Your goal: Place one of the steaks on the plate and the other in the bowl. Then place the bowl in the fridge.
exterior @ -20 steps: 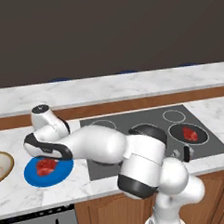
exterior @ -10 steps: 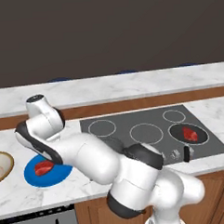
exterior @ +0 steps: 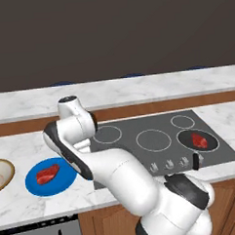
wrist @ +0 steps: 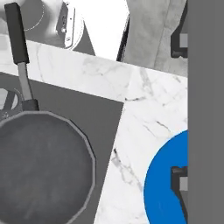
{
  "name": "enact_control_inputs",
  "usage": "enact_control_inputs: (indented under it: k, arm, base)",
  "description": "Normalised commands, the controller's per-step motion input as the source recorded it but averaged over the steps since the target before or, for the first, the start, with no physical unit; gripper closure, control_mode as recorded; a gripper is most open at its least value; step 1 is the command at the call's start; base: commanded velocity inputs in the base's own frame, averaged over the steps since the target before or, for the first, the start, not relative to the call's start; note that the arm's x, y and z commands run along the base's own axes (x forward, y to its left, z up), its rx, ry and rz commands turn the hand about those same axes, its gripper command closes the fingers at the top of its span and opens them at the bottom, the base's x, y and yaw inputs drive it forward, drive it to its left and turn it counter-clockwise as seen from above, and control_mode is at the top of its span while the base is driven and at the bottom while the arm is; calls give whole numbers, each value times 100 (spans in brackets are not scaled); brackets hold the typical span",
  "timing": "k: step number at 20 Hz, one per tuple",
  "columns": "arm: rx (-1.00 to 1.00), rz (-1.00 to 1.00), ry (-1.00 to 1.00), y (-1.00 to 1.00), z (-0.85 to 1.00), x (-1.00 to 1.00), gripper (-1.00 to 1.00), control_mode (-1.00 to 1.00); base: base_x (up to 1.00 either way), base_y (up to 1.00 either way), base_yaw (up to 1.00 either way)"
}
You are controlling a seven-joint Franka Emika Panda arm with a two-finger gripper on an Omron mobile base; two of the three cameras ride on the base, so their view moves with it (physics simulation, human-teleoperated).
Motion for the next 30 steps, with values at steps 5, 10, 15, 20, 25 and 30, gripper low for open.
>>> enact_control_inputs:
  k: [5,10,15,20,25,30]
  arm:
    - [1,-43,13,-100,0,-26,-100,-100]
    - [4,-39,13,-100,0,-9,-100,-100]
    - [3,-22,8,-95,0,0,-100,-100]
    - [0,-6,1,-50,0,0,-100,-100]
    - [-1,-10,-21,-23,3,-22,-100,-100]
    - [-1,-22,-42,-43,0,-11,-100,-100]
  base:
    - [0,0,0]
    - [0,0,0]
    - [0,0,0]
    - [0,0,0]
    - [0,0,0]
    - [0,0,0]
